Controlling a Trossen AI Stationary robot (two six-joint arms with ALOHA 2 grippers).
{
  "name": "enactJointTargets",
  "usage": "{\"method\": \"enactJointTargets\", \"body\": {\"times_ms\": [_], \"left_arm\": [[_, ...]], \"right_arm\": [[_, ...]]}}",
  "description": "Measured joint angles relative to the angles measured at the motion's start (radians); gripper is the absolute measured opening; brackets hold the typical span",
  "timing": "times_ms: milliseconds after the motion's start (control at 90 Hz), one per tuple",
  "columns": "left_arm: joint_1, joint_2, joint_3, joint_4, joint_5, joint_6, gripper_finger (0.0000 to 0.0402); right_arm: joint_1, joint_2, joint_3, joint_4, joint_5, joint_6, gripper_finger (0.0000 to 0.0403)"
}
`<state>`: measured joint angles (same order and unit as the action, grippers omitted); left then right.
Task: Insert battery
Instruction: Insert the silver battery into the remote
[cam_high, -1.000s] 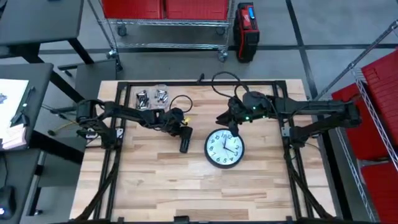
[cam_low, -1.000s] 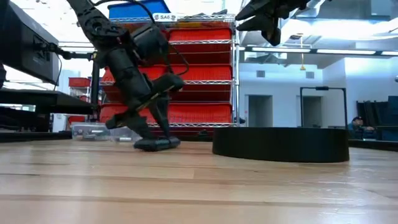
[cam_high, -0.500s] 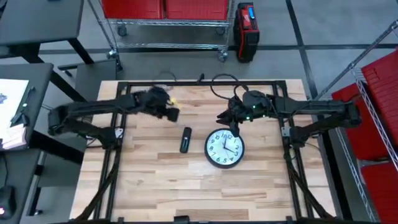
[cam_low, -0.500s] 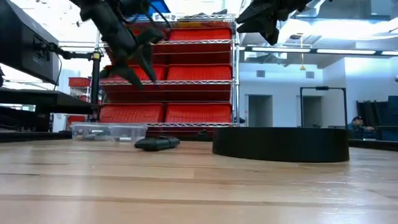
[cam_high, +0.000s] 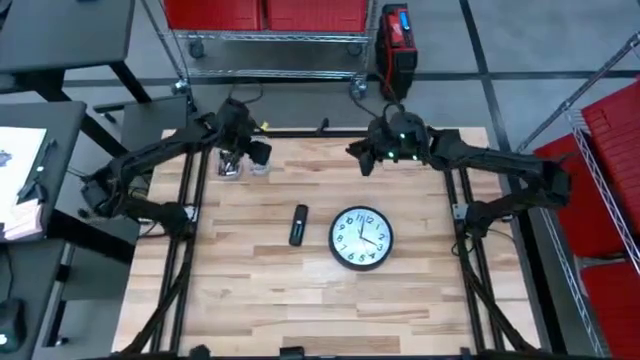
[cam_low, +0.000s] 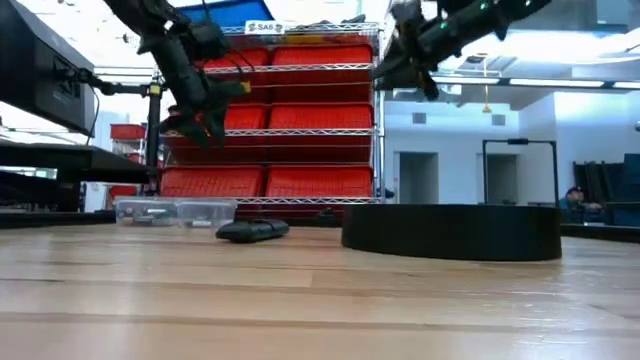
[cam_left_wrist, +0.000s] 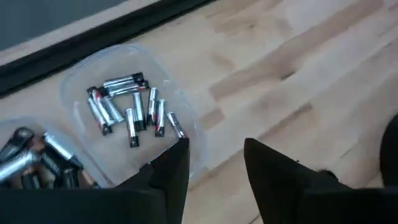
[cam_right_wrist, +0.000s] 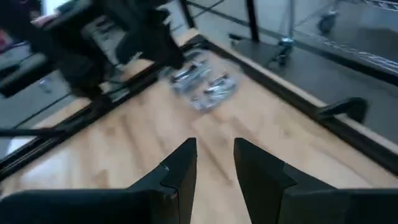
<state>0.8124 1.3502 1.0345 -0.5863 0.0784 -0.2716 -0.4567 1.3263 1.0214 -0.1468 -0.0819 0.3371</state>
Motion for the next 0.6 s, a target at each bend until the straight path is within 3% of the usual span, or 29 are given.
{"method": "enactJointTargets", "body": {"times_ms": [178,344,600], "left_arm": [[0.017,0.138,0.12,-0.123,-0.011,0.065,0.0119],[0.016,0.262,0.215,-0.194,-0.036,0.081,0.0104],[0.013,0.382,0.243,-0.236,-0.073,0.093,0.0087]], "right_arm": [[-0.032,0.041,0.0,-0.008,-0.023,0.003,0.0099],[-0.048,0.066,0.0,-0.017,-0.039,-0.092,0.0099],[-0.087,0.075,0.0,-0.094,-0.1,-0.22,0.0099]]}}
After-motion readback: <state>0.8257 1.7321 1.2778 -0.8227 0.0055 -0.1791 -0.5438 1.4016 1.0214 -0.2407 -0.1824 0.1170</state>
